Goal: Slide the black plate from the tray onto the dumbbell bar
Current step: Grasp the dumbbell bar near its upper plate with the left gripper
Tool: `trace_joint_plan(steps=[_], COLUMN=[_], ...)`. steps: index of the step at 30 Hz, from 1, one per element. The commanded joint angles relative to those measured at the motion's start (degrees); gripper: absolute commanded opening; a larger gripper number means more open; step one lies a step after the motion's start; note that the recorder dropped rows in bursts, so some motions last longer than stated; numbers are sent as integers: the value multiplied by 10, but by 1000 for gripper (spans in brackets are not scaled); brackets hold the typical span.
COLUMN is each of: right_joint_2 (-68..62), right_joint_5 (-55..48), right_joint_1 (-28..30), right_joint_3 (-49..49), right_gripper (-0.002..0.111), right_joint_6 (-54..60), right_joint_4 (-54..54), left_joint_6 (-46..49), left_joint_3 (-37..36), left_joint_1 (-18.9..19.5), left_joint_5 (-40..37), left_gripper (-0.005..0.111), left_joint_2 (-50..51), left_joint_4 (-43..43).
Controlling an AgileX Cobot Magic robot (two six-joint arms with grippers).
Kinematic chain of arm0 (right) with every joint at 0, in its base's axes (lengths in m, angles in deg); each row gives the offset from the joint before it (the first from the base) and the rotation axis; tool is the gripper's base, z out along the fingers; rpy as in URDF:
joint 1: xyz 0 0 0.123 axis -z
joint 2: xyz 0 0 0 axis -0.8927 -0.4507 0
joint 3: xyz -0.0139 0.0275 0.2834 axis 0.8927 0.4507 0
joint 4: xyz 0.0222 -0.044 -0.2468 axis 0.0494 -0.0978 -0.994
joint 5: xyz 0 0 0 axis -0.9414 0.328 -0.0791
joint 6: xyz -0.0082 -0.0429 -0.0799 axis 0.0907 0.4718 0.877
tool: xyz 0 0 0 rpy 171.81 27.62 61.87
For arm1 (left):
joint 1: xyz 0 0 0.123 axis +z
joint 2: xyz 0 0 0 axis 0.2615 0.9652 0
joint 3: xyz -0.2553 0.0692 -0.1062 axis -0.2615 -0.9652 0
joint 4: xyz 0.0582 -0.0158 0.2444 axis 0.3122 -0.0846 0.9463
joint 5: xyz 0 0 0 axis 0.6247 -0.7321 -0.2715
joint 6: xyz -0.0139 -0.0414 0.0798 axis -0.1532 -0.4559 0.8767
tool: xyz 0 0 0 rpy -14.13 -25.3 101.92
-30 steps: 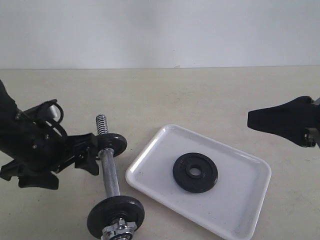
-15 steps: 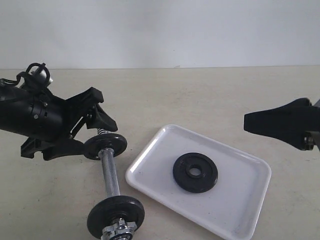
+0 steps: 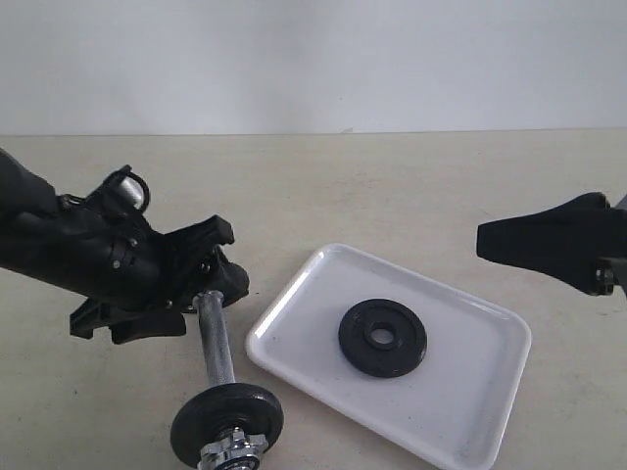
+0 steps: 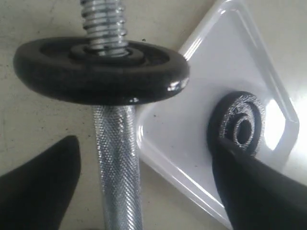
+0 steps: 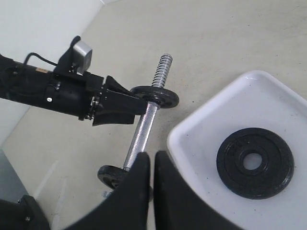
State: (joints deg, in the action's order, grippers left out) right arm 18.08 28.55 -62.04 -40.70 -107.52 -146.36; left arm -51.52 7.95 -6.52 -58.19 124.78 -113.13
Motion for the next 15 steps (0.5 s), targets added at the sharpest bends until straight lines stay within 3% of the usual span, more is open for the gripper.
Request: trace_joint_plan(steps=[1,15], right_joint_2=[-1,-1], right_joint_5=[9,8], right_joint_1=[0,0], right_joint_3=[0,0], right_gripper=[0,0], right_joint_6=[0,10], right_joint_4=[2,2], left_joint_6=[6,6], left_joint_3=[-1,-1], left_joint_1=[-8,-8], left_joint_5=[29,66], left_gripper=[71,71], left_joint_2=[25,52], left_joint_4=[-6,11])
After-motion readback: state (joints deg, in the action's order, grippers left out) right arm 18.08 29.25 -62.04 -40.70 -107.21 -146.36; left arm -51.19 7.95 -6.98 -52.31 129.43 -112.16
